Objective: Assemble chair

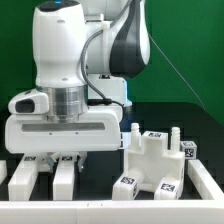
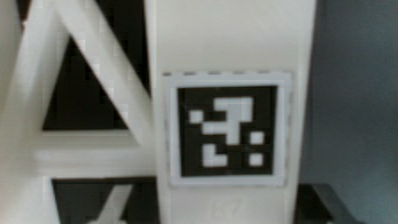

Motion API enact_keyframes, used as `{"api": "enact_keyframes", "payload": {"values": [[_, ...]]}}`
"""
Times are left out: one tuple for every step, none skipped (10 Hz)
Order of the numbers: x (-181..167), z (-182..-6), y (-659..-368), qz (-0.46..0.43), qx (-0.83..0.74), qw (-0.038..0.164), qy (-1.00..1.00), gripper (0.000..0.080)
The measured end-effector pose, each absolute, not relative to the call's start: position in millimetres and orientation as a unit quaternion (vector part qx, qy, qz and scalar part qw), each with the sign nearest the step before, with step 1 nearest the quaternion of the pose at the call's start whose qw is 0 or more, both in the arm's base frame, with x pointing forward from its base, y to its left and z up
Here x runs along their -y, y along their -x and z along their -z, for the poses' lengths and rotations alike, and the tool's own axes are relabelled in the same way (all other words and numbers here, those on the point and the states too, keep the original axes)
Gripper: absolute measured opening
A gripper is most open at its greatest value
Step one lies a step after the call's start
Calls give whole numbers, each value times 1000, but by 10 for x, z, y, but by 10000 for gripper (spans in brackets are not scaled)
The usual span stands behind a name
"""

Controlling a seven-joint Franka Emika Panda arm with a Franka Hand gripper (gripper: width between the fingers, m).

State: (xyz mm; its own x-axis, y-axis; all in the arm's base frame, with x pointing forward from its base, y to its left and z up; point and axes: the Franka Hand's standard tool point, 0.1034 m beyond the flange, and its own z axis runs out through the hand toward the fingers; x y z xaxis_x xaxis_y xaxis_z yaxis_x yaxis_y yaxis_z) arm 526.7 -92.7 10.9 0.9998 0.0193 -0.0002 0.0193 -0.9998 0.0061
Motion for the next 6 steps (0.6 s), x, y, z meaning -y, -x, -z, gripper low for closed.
{"api": "enact_keyframes", "payload": {"values": [[927, -109, -5267, 0, -10, 3, -1000, 285], [927, -109, -5267, 0, -10, 3, -1000, 285], [927, -109, -5267, 0, -10, 3, -1000, 285], [932, -114, -5264, 2, -9, 3, -1000, 285], [975, -247, -5262, 21, -1, 0, -1000, 286], [1001, -535, -5294, 30, 20, -5, -999, 286]]}}
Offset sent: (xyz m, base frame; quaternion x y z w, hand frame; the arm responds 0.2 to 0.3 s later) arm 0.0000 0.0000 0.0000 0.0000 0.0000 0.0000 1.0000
